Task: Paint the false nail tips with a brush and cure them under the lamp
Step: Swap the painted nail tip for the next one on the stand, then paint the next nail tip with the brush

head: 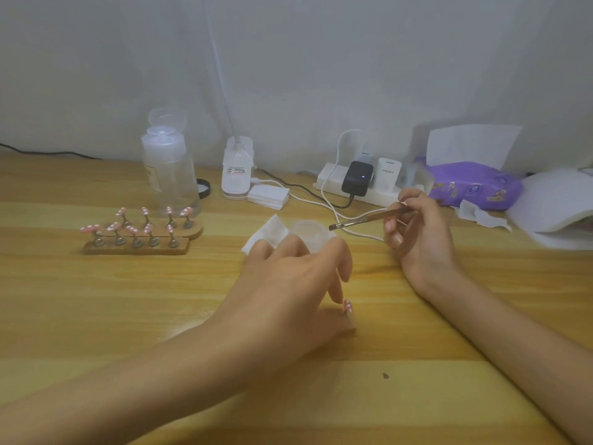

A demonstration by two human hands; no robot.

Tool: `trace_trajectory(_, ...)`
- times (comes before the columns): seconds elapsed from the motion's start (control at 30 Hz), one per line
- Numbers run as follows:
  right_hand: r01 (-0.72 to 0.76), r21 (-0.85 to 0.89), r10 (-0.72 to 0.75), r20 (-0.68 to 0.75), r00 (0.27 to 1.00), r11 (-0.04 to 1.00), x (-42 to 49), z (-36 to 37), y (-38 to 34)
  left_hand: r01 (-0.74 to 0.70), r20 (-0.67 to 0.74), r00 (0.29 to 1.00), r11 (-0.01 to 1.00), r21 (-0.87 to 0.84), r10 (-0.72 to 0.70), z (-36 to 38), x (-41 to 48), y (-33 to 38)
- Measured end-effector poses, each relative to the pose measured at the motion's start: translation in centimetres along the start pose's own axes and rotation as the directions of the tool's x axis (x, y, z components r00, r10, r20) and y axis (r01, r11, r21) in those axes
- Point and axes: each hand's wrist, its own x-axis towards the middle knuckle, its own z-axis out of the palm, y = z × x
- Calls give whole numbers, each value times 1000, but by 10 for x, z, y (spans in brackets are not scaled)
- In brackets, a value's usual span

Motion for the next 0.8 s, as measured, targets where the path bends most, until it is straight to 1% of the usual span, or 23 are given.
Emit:
trace_trajectory(0.17, -14, -2, 14, -46, 999, 1000, 1, -1, 0, -34, 35, 999, 997, 67, 32, 5, 9, 9)
trace_trajectory(0.23, -23, 9, 24, -59, 998, 1000, 2, -1, 0, -35, 43, 999, 998, 52, 33, 5, 9, 8)
trace_trajectory(0.3, -23, 10, 24, -58, 998, 1000, 2, -1, 0, -48, 18, 999, 999, 23, 48, 5, 9, 7)
trace_trajectory(0.33, -21, 6, 21, -53, 998, 1000, 2, -1, 0, -74, 4, 997, 997, 25, 74, 6, 9, 7)
trace_trajectory(0.4, -16, -9, 15, -42, 999, 1000, 2, -2, 0, -161, 16, 987, 982, 104, 160, 8, 5, 8)
trace_trajectory(0.43, -13, -15, 12, -39, 999, 1000, 2, -2, 0, -217, 17, 976, 962, 164, 217, 8, 3, 10)
trace_trajectory(0.5, -7, -16, 6, -38, 999, 1000, 2, -2, 1, -312, -25, 944, 911, 269, 330, 10, 0, 10)
trace_trajectory(0.53, 2, -17, -3, -39, 999, 1000, 2, -2, 1, -351, -53, 924, 894, 279, 379, 9, 1, 10)
trace_trajectory(0.57, 17, -22, -18, -37, 999, 1000, 1, -2, 1, -375, -99, 908, 897, 235, 406, 5, 4, 9)
trace_trajectory(0.6, 36, -33, -37, -28, 999, 999, 0, -2, 1, -372, -152, 910, 922, 106, 385, -3, 8, 9)
trace_trajectory(0.63, 53, -44, -53, -4, 999, 998, -1, -2, 0, -345, -205, 923, 936, -67, 325, -14, 14, 8)
trace_trajectory(0.67, 65, -52, -63, 32, 997, 997, -3, -1, 0, -317, -261, 931, 919, -236, 254, -24, 19, 5)
trace_trajectory(0.7, 72, -57, -68, 71, 995, 996, -5, 0, -2, -312, -314, 928, 877, -365, 199, -35, 23, 1)
trace_trajectory(0.77, 86, -80, -76, 127, 989, 993, -7, 5, -7, -336, -422, 900, 793, -508, 111, -50, 28, -13)
trace_trajectory(0.8, 106, -123, -86, 160, 983, 987, -9, 7, -10, -331, -450, 891, 756, -565, 54, -54, 29, -20)
